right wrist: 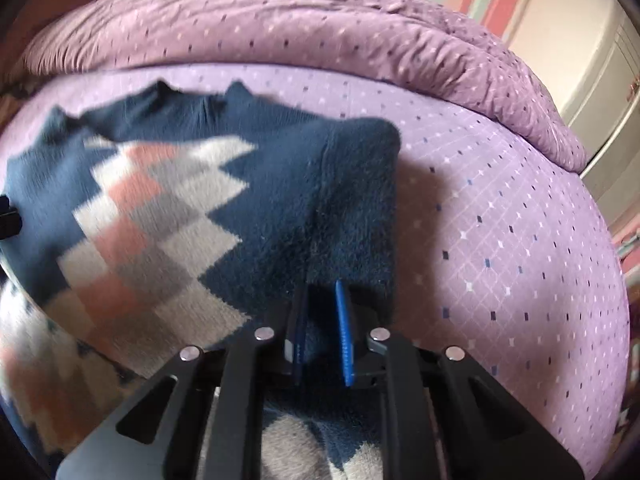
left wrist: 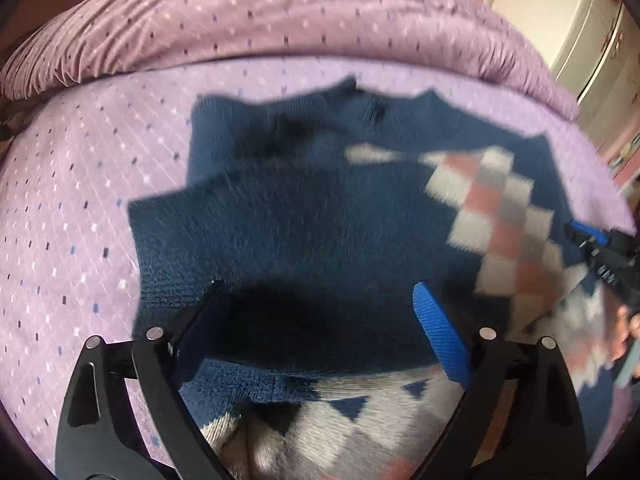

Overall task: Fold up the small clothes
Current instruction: 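Grasp the sweater hem with the right tool and fold it toward the collar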

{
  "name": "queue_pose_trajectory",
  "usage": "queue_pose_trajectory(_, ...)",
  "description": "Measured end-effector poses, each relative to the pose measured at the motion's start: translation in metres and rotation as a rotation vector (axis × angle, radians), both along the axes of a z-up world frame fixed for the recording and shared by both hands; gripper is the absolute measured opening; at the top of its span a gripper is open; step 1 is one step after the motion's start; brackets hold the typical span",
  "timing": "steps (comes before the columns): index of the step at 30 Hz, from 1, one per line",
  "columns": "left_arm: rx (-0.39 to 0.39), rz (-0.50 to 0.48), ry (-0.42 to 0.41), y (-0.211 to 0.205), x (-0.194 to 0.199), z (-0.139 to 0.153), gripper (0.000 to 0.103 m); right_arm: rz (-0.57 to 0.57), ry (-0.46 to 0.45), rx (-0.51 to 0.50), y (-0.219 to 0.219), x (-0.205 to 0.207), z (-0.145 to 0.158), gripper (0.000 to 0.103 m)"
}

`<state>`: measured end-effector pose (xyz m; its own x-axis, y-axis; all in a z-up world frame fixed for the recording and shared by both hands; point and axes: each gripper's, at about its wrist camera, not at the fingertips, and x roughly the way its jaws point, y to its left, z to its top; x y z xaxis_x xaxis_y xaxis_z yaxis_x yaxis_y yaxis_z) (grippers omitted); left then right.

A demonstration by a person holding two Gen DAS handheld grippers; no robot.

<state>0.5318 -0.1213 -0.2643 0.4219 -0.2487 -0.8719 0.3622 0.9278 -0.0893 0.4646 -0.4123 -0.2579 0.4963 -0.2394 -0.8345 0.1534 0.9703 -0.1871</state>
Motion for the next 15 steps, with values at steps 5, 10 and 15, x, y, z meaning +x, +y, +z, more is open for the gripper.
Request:
queue_pose_trajectory(5, 0.063, -0.06, -0.065, -0.004, -0.009, -0.017, 0.094, -0.007, 0.001, 0.041, -0.011, -0.001, -0.01, 0.012)
queue_pose_trajectory(10, 0.053, -0.036, -0.045, -0.002, -0.003, -0.01, 0.095, -0.015, -0.007, 0.054, -0.01, -0.002, -0.007, 0.014)
queue_pose_trajectory(15, -0.001, 0.024, -0.054, 0.011, -0.02, 0.013, 0.096, -0.035, -0.075, 0.109, -0.011, -0.017, 0.016, 0.031)
